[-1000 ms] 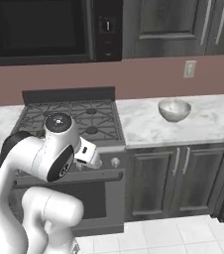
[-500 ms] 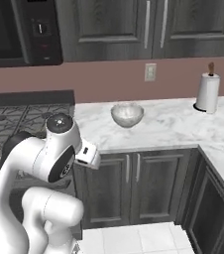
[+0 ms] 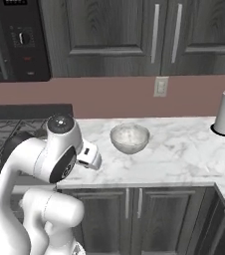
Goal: Pick the cup and bowl from the counter and place them on the counter next to the sink.
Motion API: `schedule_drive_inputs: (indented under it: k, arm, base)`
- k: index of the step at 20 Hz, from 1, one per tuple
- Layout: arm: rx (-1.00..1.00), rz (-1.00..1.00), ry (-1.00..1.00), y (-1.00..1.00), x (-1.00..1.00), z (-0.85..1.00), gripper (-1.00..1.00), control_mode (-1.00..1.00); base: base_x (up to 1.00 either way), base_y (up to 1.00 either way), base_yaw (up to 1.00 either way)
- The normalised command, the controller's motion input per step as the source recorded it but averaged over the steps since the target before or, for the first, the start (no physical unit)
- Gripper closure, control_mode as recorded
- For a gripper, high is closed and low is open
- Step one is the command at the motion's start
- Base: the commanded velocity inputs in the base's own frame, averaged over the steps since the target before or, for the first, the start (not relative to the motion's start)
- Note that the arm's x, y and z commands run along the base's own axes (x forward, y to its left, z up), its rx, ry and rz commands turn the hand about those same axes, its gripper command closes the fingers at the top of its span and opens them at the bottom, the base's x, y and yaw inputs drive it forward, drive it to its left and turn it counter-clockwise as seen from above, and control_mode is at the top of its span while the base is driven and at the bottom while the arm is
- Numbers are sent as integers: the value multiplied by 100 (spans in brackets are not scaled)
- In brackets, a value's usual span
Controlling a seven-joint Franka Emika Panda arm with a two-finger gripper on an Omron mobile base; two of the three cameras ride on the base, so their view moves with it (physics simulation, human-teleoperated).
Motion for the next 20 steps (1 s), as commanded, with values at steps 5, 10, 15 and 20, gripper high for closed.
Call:
schedule_drive_inputs:
  k: [5, 10, 15, 20]
  arm:
    - [0, 0, 0, 0, 0, 0, -100, 100]
    - [0, 0, 0, 0, 0, 0, -100, 100]
    - [0, 0, 0, 0, 0, 0, -100, 100]
    - [0, 0, 0, 0, 0, 0, -100, 100]
  base:
    - [70, -34, 16]
    - [15, -52, 0]
    - [0, 0, 0]
    - [0, 0, 0]
